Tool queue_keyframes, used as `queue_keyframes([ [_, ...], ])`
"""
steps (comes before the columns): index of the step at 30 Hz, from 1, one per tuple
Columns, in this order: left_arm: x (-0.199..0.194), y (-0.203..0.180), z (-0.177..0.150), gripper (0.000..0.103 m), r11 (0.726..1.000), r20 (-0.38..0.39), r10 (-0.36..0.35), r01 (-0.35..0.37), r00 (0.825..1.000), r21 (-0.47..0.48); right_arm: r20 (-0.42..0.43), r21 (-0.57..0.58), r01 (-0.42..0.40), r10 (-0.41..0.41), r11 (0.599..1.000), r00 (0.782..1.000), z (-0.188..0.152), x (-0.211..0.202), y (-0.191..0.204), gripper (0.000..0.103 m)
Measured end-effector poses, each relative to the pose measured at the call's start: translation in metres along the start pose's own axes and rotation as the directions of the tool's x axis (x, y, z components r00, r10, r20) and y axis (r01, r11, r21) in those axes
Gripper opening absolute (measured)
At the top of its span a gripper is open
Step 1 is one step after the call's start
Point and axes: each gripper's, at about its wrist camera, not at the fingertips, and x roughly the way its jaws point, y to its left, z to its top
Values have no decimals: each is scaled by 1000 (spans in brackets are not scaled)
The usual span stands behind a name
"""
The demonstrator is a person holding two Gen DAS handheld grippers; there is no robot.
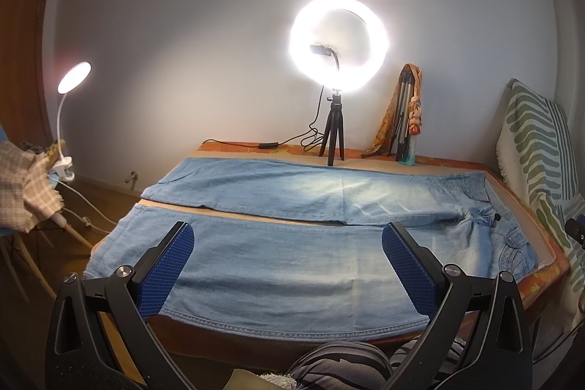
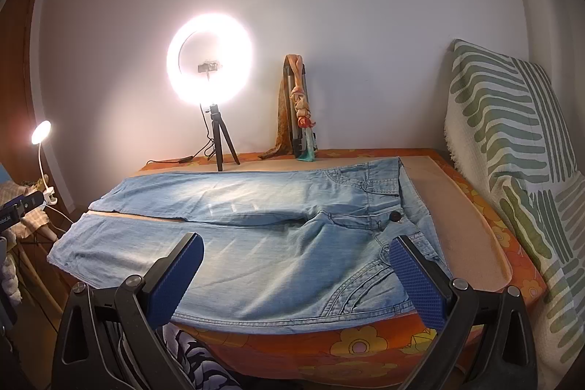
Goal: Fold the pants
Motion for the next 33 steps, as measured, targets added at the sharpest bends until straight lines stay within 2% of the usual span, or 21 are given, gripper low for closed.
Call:
queue_keyframes([
  [33, 7, -2, 3, 102, 1000, -2, 11, -11, 1000, 10, -6, 4, -31, 31, 1000, 1000, 6, 10, 7, 103],
])
